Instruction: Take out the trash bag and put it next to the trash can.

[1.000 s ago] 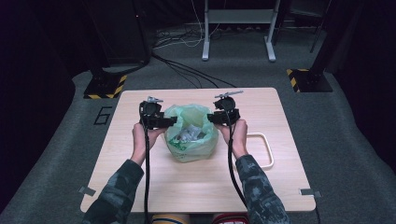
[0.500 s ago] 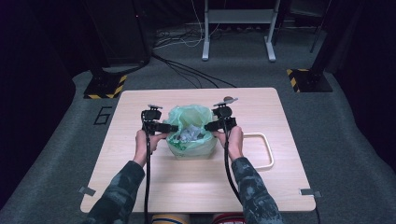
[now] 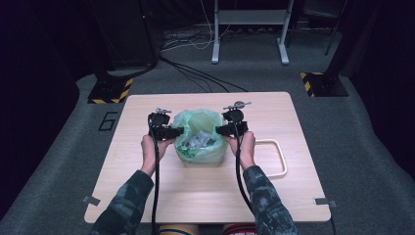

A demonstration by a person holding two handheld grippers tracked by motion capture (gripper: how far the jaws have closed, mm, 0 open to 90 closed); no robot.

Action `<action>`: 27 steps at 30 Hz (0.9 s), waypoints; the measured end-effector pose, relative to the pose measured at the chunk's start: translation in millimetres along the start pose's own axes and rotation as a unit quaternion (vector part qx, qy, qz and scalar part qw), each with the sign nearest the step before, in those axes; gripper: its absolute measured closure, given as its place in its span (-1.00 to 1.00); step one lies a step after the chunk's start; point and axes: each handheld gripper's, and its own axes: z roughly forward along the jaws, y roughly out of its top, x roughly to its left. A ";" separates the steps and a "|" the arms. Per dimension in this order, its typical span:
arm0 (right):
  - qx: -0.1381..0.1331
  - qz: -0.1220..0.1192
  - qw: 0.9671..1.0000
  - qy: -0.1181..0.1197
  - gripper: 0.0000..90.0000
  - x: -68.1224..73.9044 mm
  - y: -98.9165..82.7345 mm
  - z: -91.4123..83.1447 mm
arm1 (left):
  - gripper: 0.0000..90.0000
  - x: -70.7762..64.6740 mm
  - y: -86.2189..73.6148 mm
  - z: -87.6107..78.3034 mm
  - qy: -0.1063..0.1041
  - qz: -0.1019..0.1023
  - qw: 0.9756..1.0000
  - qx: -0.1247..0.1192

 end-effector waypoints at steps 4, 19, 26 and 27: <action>-0.022 -0.001 1.000 0.000 0.65 -1.9 1.9 -8.5 | 0.53 -3.8 3.4 -7.2 0.004 0.016 1.000 -0.017; -0.037 -0.012 0.999 -0.013 0.85 3.5 4.4 -18.0 | 0.79 -20.0 11.9 -22.8 0.000 0.051 0.998 -0.048; -0.038 -0.017 0.999 -0.015 0.87 6.8 2.9 -21.9 | 0.83 -27.9 15.9 -29.0 -0.018 0.056 0.997 -0.056; -0.039 -0.018 0.999 -0.015 0.87 7.2 3.0 -22.5 | 0.84 -29.3 17.0 -30.4 -0.020 0.057 0.997 -0.058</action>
